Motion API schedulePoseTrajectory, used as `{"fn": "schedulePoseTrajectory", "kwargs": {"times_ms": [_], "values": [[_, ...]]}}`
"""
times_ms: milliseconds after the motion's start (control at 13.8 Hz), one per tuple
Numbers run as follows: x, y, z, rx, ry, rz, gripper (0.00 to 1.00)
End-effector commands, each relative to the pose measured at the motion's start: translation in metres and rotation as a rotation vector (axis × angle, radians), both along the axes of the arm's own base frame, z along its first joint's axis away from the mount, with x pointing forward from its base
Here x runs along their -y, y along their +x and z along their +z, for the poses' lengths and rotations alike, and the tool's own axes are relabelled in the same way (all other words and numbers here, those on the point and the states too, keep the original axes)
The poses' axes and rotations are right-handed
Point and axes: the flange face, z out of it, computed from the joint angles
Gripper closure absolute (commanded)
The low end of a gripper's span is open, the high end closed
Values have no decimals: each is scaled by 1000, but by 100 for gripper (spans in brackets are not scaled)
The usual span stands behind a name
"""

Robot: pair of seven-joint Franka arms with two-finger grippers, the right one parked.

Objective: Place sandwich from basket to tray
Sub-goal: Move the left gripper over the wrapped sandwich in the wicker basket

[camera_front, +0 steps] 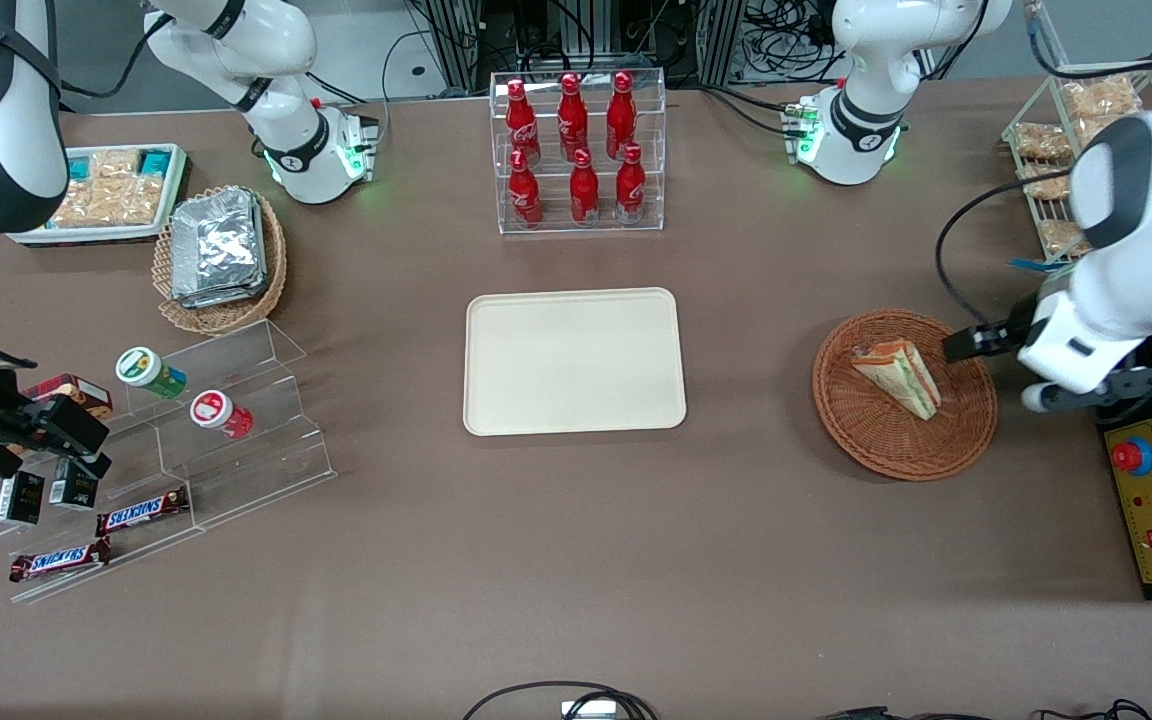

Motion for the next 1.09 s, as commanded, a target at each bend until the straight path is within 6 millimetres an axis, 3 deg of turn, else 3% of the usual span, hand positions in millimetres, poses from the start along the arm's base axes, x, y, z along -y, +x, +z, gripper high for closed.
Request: {"fn": "schedulePoseTrajectory", "kwargs": {"times_ms": [0, 508, 1016], "values": [[7, -17, -32, 20, 36, 67, 0], [6, -44, -120, 25, 107, 309, 0], [7, -53, -158, 26, 117, 437, 0]]}}
